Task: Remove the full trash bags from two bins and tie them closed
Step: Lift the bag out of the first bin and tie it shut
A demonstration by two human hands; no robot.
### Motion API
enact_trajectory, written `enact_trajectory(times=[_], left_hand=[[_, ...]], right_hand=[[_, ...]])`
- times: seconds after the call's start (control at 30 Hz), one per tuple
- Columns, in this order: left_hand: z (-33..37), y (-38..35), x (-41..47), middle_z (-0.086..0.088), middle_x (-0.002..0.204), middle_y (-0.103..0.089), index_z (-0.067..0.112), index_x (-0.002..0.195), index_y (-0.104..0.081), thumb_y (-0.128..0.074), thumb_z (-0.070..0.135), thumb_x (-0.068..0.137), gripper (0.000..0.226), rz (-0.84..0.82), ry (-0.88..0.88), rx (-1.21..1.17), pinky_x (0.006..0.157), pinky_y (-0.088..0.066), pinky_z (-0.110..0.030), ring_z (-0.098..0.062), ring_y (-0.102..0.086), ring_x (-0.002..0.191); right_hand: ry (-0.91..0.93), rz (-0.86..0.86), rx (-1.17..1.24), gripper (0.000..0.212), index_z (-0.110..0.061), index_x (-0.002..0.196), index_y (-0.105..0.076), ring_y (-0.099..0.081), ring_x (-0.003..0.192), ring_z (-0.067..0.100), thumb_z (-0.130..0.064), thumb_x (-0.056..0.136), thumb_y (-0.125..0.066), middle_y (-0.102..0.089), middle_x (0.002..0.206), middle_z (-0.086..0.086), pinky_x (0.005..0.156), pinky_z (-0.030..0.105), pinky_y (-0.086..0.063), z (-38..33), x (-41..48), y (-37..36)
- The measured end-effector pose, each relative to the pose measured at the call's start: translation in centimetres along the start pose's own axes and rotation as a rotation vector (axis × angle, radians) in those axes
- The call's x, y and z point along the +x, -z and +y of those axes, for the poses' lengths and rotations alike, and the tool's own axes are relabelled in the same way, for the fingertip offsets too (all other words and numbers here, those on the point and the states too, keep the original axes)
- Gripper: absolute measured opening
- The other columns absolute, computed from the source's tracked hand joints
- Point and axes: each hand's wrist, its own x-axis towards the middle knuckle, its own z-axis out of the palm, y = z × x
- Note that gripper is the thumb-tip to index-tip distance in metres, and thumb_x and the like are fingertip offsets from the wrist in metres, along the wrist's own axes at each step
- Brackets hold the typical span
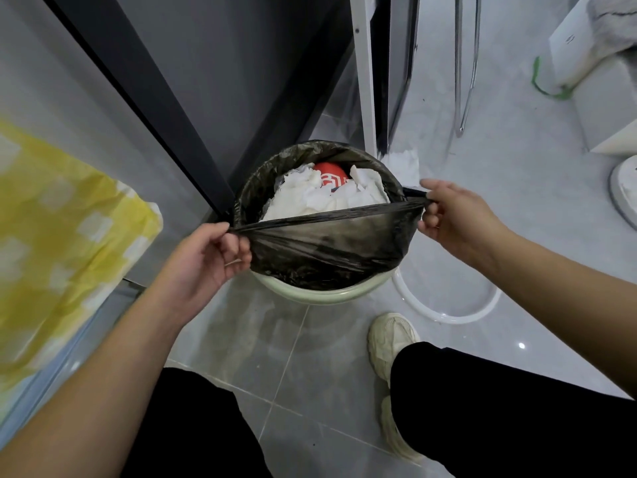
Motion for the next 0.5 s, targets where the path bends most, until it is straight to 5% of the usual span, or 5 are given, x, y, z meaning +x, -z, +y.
enact_trajectory(times=[0.1, 0.2, 0.3, 0.43, 0.5], left_hand=[[-0.3, 0.1, 1.0, 0.000, 0.054, -0.059, 0.013, 0.061, -0.052, -0.039, 0.016, 0.091, 0.033, 0.246, -0.085, 0.148, 0.053, -0.049, -0.025, -0.013, -0.056, 0.048], [-1.0, 1.0, 1.8, -0.004, 0.059, -0.057, 0.020, 0.086, -0.046, -0.040, 0.002, 0.086, 0.019, 0.486, -0.234, 0.542, 0.055, -0.044, -0.033, -0.017, -0.054, 0.045], [-1.7, 1.9, 1.9, -0.006, 0.071, -0.056, 0.028, 0.112, -0.042, -0.046, 0.003, 0.087, 0.036, 0.394, -0.209, 0.902, 0.056, -0.045, -0.033, -0.021, -0.058, 0.055], [-1.8, 1.5, 2.1, -0.007, 0.068, -0.060, 0.016, 0.082, -0.052, -0.055, 0.008, 0.084, 0.008, 0.319, -0.177, 1.105, 0.068, -0.049, -0.039, -0.026, -0.063, 0.064], [-1.6, 1.4, 1.9, -0.007, 0.061, -0.062, 0.016, 0.069, -0.050, -0.056, 0.011, 0.082, 0.015, 0.287, -0.177, 1.167, 0.069, -0.050, -0.038, -0.024, -0.065, 0.064]], right_hand=[[-0.007, -0.006, -0.098, 0.018, -0.011, 0.085, -0.062, -0.040, 0.043, 0.015, -0.008, 0.088, -0.045, -0.043, 0.050, 0.000, 0.053, 0.024, -0.050, -0.1, 0.0, 0.0], [0.062, 0.003, -0.423, 0.028, -0.010, 0.082, -0.061, -0.045, 0.050, 0.019, -0.002, 0.083, -0.034, -0.048, 0.059, 0.007, 0.058, 0.030, -0.050, 0.1, 0.7, 0.9], [0.171, -0.119, -0.908, 0.020, -0.010, 0.093, -0.059, -0.056, 0.062, 0.021, 0.001, 0.085, -0.044, -0.057, 0.073, 0.005, 0.062, 0.034, -0.052, 0.4, 1.7, 2.2], [0.254, -0.244, -1.247, 0.009, -0.007, 0.088, -0.063, -0.060, 0.079, 0.028, -0.010, 0.079, -0.062, -0.062, 0.082, 0.008, 0.074, 0.036, -0.050, 0.9, 2.7, 2.8], [0.236, -0.297, -1.313, 0.017, -0.004, 0.088, -0.064, -0.060, 0.085, 0.029, -0.017, 0.078, -0.064, -0.062, 0.089, 0.013, 0.080, 0.038, -0.049, 0.6, 2.8, 3.1]])
